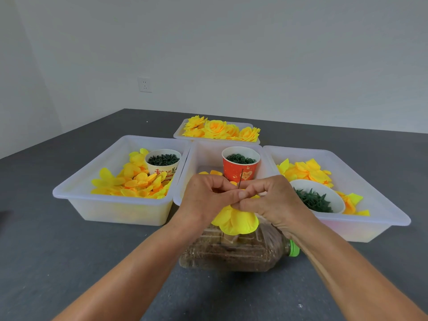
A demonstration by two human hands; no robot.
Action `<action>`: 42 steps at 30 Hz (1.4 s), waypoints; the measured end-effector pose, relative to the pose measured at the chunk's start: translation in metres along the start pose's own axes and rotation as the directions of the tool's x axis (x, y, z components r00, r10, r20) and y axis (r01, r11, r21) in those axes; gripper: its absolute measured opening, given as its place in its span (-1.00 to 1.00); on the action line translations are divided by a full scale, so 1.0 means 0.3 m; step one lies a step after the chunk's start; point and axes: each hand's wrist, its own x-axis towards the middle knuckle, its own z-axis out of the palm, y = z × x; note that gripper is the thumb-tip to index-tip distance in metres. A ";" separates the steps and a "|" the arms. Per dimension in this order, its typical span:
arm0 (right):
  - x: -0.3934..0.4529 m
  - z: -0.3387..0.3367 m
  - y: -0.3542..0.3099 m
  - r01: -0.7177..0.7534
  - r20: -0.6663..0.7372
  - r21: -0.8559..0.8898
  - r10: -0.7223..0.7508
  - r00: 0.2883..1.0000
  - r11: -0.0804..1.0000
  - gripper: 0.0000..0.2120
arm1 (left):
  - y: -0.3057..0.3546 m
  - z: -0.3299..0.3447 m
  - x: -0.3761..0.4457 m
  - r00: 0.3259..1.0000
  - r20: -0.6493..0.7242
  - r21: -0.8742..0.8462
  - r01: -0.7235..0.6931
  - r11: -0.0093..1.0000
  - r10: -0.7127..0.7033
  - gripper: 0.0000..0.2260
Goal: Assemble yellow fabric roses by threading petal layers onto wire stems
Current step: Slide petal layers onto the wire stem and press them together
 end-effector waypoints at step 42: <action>0.364 -0.353 0.245 -0.359 -0.484 -0.316 0.176 0.857 0.878 -0.57 | 0.018 -0.036 0.047 0.979 0.188 0.190 0.046 0.981 -0.082 -0.86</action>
